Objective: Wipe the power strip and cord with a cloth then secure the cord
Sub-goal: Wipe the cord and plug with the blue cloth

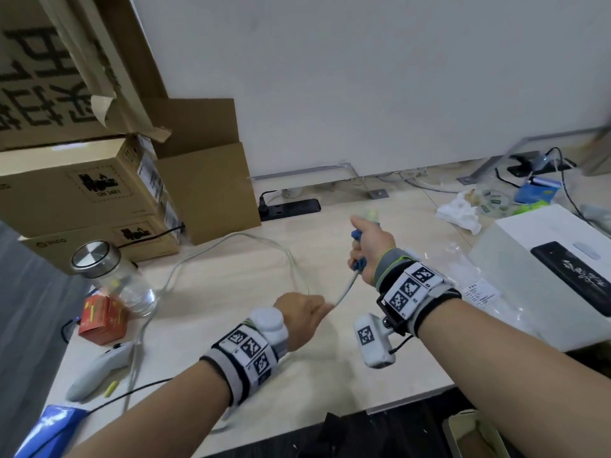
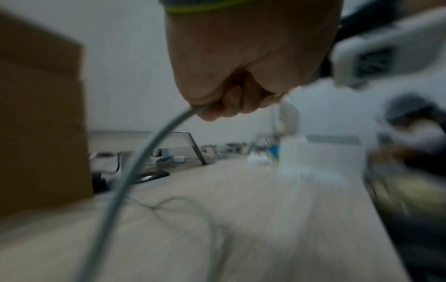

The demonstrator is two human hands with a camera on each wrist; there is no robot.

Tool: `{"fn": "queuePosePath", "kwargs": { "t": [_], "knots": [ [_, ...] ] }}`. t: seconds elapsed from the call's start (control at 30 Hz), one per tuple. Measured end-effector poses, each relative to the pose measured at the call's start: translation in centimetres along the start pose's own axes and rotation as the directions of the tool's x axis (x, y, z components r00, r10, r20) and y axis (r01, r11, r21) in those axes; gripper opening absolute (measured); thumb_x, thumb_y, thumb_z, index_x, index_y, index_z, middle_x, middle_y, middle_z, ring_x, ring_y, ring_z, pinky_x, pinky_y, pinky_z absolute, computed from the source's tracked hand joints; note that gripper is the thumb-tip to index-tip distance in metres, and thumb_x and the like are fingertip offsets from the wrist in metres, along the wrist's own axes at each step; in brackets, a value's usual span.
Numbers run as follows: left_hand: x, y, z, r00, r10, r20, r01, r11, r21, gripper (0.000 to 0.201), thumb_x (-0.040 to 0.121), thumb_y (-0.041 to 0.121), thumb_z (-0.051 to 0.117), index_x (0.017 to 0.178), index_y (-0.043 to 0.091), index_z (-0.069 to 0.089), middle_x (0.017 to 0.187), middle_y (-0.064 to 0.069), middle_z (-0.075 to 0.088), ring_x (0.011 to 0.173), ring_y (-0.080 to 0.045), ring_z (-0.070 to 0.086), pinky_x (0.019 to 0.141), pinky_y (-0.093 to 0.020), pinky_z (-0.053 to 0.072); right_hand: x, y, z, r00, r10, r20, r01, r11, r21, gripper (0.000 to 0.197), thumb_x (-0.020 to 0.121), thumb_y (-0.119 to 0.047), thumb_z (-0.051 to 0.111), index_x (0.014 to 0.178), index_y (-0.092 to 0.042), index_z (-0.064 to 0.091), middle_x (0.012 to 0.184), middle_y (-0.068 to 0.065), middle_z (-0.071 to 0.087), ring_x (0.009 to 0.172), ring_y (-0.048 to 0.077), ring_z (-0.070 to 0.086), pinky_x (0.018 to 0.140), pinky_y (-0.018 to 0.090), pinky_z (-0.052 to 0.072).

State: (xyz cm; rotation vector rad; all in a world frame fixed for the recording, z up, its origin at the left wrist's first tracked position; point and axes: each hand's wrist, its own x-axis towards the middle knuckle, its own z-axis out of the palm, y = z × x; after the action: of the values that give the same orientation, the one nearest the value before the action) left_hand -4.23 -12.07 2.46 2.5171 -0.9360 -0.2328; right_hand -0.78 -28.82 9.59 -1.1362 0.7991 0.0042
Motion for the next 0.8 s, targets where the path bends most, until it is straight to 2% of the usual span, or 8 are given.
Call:
{"fn": "queuePosePath", "kwargs": {
  "t": [0.13, 0.17, 0.23, 0.33, 0.4, 0.47, 0.57, 0.8],
  "knots": [
    [0.0, -0.6, -0.2, 0.952, -0.076, 0.296, 0.004, 0.972, 0.235, 0.040, 0.099, 0.046, 0.030, 0.088, 0.017, 0.057, 0.093, -0.010, 0.067, 0.086, -0.033, 0.060, 0.074, -0.034, 0.043, 0.4, 1.8, -0.2, 0.998, -0.031, 0.053, 0.039, 0.989, -0.143, 0.037, 0.082, -0.040, 0.069, 0.065, -0.014, 0.048, 0.047, -0.002, 0.038, 0.038, 0.016, 0.031, 0.047, 0.028, 0.032],
    [-0.1, -0.6, -0.2, 0.954, -0.095, 0.285, 0.045, 0.983, 0.178, 0.039, 0.098, 0.046, 0.031, 0.093, 0.019, 0.058, 0.092, -0.007, 0.067, 0.086, -0.031, 0.061, 0.077, -0.034, 0.046, 0.2, 2.5, 0.0, 0.994, -0.052, 0.095, 0.069, 0.981, -0.179, 0.038, 0.082, -0.041, 0.069, 0.065, -0.014, 0.049, 0.046, -0.003, 0.040, 0.039, 0.016, 0.033, 0.047, 0.029, 0.034],
    [-0.2, -0.8, 0.1, 0.973, -0.173, 0.154, 0.203, 0.956, -0.213, 0.036, 0.096, 0.048, 0.031, 0.104, 0.024, 0.056, 0.088, 0.000, 0.069, 0.084, -0.023, 0.065, 0.079, -0.034, 0.051, -0.4, 3.1, 0.6, 0.976, -0.119, 0.184, 0.159, 0.963, -0.220, 0.036, 0.085, -0.043, 0.064, 0.070, -0.012, 0.055, 0.052, -0.001, 0.047, 0.044, 0.016, 0.041, 0.048, 0.028, 0.038],
    [0.8, 0.0, -0.4, 0.894, -0.442, 0.069, 0.322, 0.529, -0.785, 0.034, 0.100, 0.046, 0.029, 0.120, 0.025, 0.047, 0.103, -0.004, 0.068, 0.090, -0.023, 0.066, 0.086, -0.038, 0.050, -0.6, 3.7, 0.9, 0.949, -0.139, 0.283, 0.210, 0.948, -0.241, 0.035, 0.091, -0.042, 0.056, 0.084, -0.008, 0.061, 0.068, 0.002, 0.058, 0.058, 0.012, 0.056, 0.054, 0.021, 0.049],
    [1.7, 1.4, -1.2, 0.863, -0.491, 0.123, 0.293, 0.287, -0.912, 0.034, 0.100, 0.045, 0.027, 0.124, 0.029, 0.044, 0.117, -0.006, 0.062, 0.103, -0.027, 0.063, 0.090, -0.042, 0.048, -0.5, 4.3, 1.0, 0.933, -0.071, 0.353, 0.157, 0.963, -0.220, 0.036, 0.091, -0.042, 0.055, 0.089, -0.007, 0.063, 0.080, 0.009, 0.063, 0.074, 0.021, 0.063, 0.076, 0.033, 0.056],
    [2.3, 2.2, -2.1, 0.856, -0.494, 0.154, 0.264, 0.162, -0.951, 0.036, 0.100, 0.045, 0.029, 0.129, 0.029, 0.044, 0.124, -0.005, 0.058, 0.110, -0.029, 0.060, 0.087, -0.046, 0.051, -0.8, 4.6, 1.2, 0.926, 0.006, 0.379, 0.085, 0.971, -0.223, 0.043, 0.091, -0.043, 0.056, 0.100, -0.002, 0.064, 0.093, 0.019, 0.065, 0.088, 0.032, 0.062, 0.092, 0.051, 0.049],
    [2.1, 2.4, -2.8, 0.845, -0.487, 0.221, 0.267, 0.026, -0.963, 0.033, 0.101, 0.040, 0.033, 0.127, 0.025, 0.047, 0.115, -0.003, 0.061, 0.098, -0.028, 0.064, 0.078, -0.050, 0.057, -1.3, 4.2, 1.4, 0.925, 0.060, 0.375, 0.019, 0.979, -0.203, 0.047, 0.092, -0.043, 0.053, 0.102, 0.002, 0.064, 0.097, 0.022, 0.064, 0.088, 0.035, 0.060, 0.091, 0.051, 0.047],
    [2.5, 1.5, -1.8, 0.799, -0.546, 0.253, 0.311, 0.015, -0.950, 0.026, 0.100, 0.020, 0.045, 0.117, 0.007, 0.058, 0.111, -0.018, 0.067, 0.094, -0.037, 0.067, 0.072, -0.043, 0.059, -1.1, 4.4, 1.0, 0.923, 0.119, 0.367, -0.066, 0.986, -0.154, 0.047, 0.095, -0.045, 0.045, 0.101, -0.001, 0.063, 0.101, 0.019, 0.061, 0.095, 0.034, 0.056, 0.094, 0.050, 0.045]
  ]
}}
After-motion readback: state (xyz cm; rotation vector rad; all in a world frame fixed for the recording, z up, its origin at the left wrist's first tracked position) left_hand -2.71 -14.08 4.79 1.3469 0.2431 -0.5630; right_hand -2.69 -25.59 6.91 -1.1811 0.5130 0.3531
